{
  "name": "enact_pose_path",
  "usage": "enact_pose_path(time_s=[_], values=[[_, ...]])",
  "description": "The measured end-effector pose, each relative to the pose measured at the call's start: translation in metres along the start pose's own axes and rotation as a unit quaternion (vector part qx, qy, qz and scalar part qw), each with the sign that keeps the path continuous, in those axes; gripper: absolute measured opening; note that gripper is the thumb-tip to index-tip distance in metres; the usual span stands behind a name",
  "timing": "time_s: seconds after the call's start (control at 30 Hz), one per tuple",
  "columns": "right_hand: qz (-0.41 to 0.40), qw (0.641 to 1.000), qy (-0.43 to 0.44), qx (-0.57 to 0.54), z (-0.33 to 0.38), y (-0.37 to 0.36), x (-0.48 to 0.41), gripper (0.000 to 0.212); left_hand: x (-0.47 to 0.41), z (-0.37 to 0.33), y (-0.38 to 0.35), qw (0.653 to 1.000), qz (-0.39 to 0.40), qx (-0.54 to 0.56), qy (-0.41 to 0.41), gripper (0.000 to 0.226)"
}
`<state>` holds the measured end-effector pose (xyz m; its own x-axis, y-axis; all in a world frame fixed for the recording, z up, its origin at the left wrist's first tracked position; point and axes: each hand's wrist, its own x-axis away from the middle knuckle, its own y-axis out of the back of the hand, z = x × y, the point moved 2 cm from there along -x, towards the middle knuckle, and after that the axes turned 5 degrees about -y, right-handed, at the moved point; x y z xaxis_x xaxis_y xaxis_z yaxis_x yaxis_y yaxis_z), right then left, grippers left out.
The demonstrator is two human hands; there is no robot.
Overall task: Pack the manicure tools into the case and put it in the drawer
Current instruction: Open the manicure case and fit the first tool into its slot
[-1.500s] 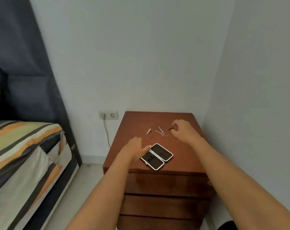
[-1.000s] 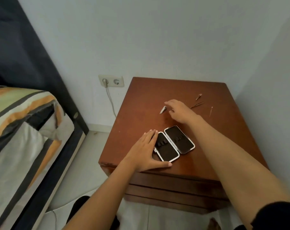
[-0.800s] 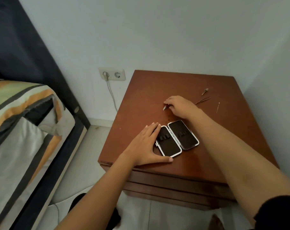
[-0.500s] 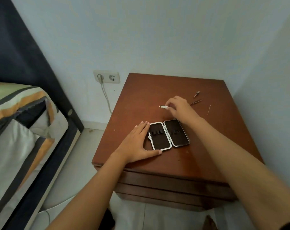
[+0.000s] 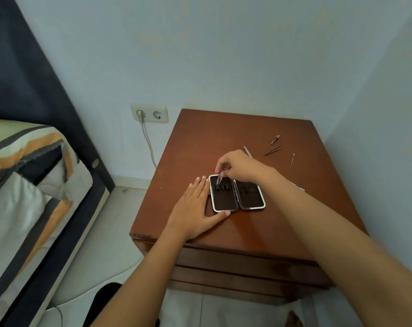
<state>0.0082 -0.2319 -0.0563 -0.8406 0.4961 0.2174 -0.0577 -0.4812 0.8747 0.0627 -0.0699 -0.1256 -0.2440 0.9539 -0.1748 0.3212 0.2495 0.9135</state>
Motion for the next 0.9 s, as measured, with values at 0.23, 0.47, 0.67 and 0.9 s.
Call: enact_pose_path(time_s=[0.23, 0.47, 0.67, 0.9], values=[[0.022, 0.999, -0.043, 0.016, -0.010, 0.006, 0.007, 0.016, -0.013, -0.013, -0.012, 1.000, 0.004, 0.015, -0.017, 0.101], [-0.064, 0.998, -0.010, -0.003, -0.007, -0.017, 0.012, 0.014, -0.011, -0.004, -0.004, 1.000, 0.002, 0.013, 0.000, 0.105], [-0.047, 0.997, 0.039, -0.038, -0.005, -0.021, 0.023, 0.024, -0.008, 0.003, 0.001, 1.000, -0.008, 0.014, 0.008, 0.104], [-0.041, 0.993, 0.059, -0.093, -0.014, -0.021, 0.031, 0.026, -0.009, 0.003, 0.003, 0.999, -0.019, 0.026, 0.004, 0.103]])
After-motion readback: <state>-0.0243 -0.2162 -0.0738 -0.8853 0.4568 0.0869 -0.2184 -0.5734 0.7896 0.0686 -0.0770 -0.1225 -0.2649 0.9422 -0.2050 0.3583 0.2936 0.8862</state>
